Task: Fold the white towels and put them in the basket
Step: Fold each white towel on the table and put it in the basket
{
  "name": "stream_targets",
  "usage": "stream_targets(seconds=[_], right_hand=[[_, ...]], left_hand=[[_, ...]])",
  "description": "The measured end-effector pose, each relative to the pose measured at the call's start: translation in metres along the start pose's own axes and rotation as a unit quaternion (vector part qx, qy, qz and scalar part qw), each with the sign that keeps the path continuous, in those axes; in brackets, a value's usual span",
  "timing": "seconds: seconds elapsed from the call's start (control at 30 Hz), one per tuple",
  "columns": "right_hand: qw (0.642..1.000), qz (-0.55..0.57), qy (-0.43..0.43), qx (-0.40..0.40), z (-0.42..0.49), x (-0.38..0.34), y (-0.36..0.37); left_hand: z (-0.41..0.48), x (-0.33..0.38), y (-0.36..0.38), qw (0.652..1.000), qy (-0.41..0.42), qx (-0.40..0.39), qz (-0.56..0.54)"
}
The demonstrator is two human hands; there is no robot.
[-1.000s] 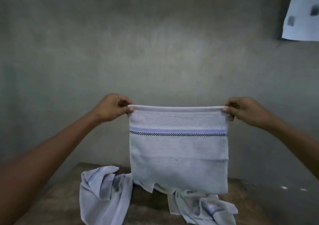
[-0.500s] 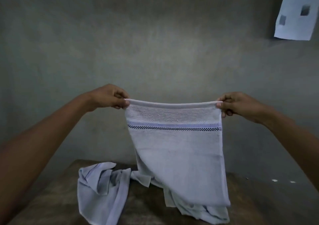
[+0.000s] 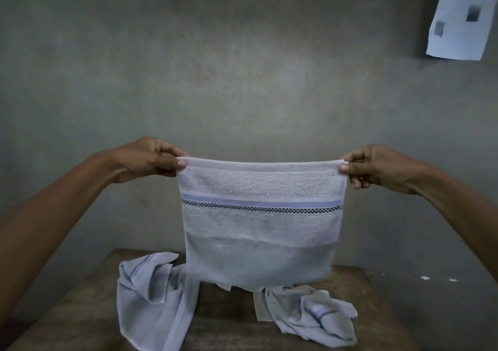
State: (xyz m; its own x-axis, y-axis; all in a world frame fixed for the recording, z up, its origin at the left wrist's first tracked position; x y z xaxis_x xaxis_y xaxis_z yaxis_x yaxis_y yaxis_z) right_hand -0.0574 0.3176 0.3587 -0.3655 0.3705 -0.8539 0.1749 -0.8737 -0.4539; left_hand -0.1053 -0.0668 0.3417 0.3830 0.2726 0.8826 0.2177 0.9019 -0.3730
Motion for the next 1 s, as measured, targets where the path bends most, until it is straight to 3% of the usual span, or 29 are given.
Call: stream_targets(seconds=[0.13, 0.27, 0.47, 0.63, 0.8, 1.0], right_hand=[[0.999, 0.04, 0.022, -0.015, 0.007, 0.028, 0.01], [0.997, 0.029, 0.062, 0.031, 0.017, 0.075, 0.022], [0.994, -0.002, 0.035, 0.102, 0.026, 0.112, 0.027], [0.992, -0.018, -0.006, 0.121, 0.023, 0.113, 0.035], [0.996, -0.058, 0.04, 0.057, -0.02, 0.159, 0.073], [0.988, -0.094, 0.114, -0.053, -0.101, 0.241, 0.146]], left_hand=[[0.003, -0.028, 0.009, 0.999, -0.045, -0.024, -0.014], [0.012, -0.057, 0.018, 0.993, -0.056, 0.028, 0.1], [0.013, -0.071, 0.027, 0.981, 0.033, 0.135, 0.133], [0.0, -0.074, 0.021, 0.977, 0.054, 0.169, 0.114], [-0.049, -0.124, 0.055, 0.989, 0.002, 0.077, 0.125], [-0.147, -0.241, 0.128, 0.977, -0.135, -0.088, 0.14]])
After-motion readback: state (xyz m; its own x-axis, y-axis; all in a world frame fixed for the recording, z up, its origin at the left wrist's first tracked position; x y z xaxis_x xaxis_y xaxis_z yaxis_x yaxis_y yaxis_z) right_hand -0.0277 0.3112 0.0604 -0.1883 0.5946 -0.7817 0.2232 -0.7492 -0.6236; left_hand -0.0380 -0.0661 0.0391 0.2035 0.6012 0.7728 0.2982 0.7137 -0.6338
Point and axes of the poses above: each hand's wrist, its own z-axis towards the middle knuckle, its own y-axis out of the palm, x = y × z, the point moved 10 cm from there along z, towards the middle knuckle, and after that the axes turned 1 degree about -x, right-handed, at the moved point
